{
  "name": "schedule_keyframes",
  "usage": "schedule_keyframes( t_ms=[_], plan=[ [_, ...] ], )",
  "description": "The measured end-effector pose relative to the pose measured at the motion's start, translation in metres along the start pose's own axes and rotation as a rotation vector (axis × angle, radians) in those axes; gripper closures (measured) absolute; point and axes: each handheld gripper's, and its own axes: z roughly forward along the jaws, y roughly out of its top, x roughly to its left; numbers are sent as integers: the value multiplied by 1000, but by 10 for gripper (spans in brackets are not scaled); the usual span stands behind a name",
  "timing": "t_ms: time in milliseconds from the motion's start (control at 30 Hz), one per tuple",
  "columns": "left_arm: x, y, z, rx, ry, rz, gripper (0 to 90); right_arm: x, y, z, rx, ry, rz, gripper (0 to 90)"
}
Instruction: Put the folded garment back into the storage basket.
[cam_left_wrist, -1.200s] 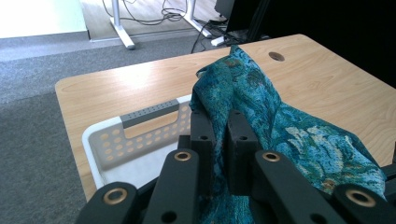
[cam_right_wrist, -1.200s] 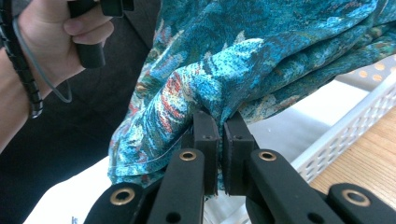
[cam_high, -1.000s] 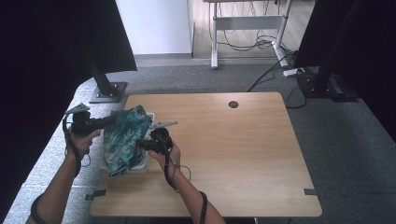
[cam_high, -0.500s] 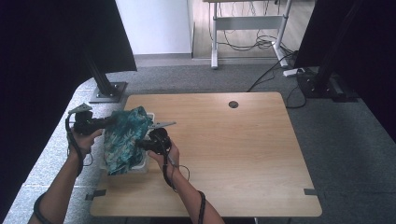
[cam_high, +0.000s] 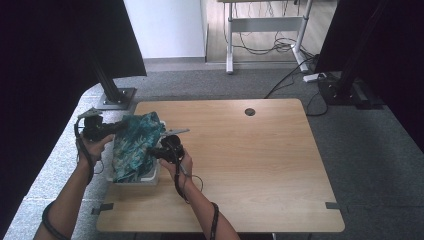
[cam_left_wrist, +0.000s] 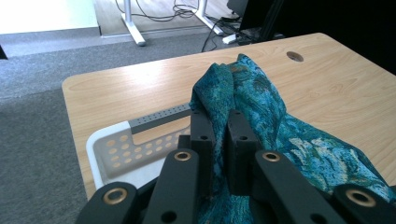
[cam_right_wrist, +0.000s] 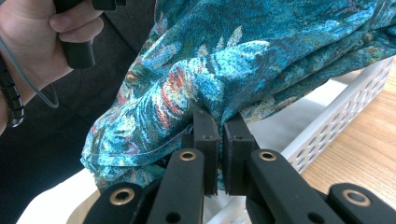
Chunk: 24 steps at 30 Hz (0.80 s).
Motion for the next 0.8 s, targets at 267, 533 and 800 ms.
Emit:
schedule_keyframes(
  t_ms=[267, 533, 800],
  plan=[
    [5, -10, 3, 25, -10, -24, 790, -1, -3, 3, 12, -4, 12, 779],
    [2, -19, 6, 38, -57, -43, 588, -4, -4, -2, 24, -27, 30, 485],
    [-12, -27, 3, 36, -83, -22, 448, 1, -9, -15, 26, -24, -6, 336]
  ],
)
